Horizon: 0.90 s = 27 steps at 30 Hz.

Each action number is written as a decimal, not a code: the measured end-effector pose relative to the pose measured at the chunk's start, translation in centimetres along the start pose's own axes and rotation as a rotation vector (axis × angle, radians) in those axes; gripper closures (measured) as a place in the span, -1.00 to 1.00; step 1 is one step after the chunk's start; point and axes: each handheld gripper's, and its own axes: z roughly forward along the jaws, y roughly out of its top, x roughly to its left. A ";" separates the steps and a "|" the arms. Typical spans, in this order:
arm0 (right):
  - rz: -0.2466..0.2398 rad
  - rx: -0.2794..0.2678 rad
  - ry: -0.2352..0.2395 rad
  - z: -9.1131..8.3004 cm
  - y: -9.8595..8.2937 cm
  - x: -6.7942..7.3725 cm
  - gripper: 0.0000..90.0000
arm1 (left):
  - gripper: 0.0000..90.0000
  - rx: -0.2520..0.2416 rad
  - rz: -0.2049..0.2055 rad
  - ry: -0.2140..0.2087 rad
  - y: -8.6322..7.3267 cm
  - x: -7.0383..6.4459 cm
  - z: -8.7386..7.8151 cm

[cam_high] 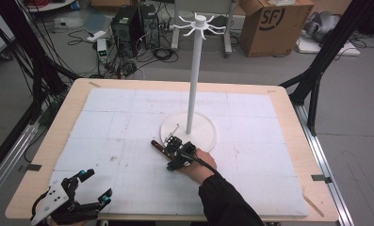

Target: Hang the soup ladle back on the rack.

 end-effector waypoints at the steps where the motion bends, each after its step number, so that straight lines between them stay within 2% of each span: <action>1: 0.000 0.000 0.000 0.0 0.0 0.0 0.24 | -0.74 0.000 -0.001 0.001 0.0 0.0 0.0; 13: -0.009 0.004 -0.008 -0.1 0.0 0.0 0.42 | -0.74 0.003 0.002 0.001 0.0 0.0 0.0; 18: -0.018 0.003 -0.002 0.0 0.0 -0.1 0.51 | -0.74 0.003 0.002 0.001 0.0 -0.1 0.0; 19: -0.024 0.007 -0.002 -0.1 0.1 -0.1 0.59 | -0.74 0.003 0.002 0.001 0.0 -0.1 0.0; 24: -0.011 0.008 0.015 -0.1 0.1 -0.4 0.65 | -0.74 -0.001 -0.002 0.003 0.0 -0.1 0.0; 25: -0.036 0.011 0.010 -0.1 0.2 -0.4 0.65 | -0.74 0.001 0.000 0.003 0.0 -0.1 0.0; 27: -0.046 0.011 0.010 -0.1 0.2 -0.3 0.65 | -0.74 0.001 0.001 0.005 0.0 0.0 -0.1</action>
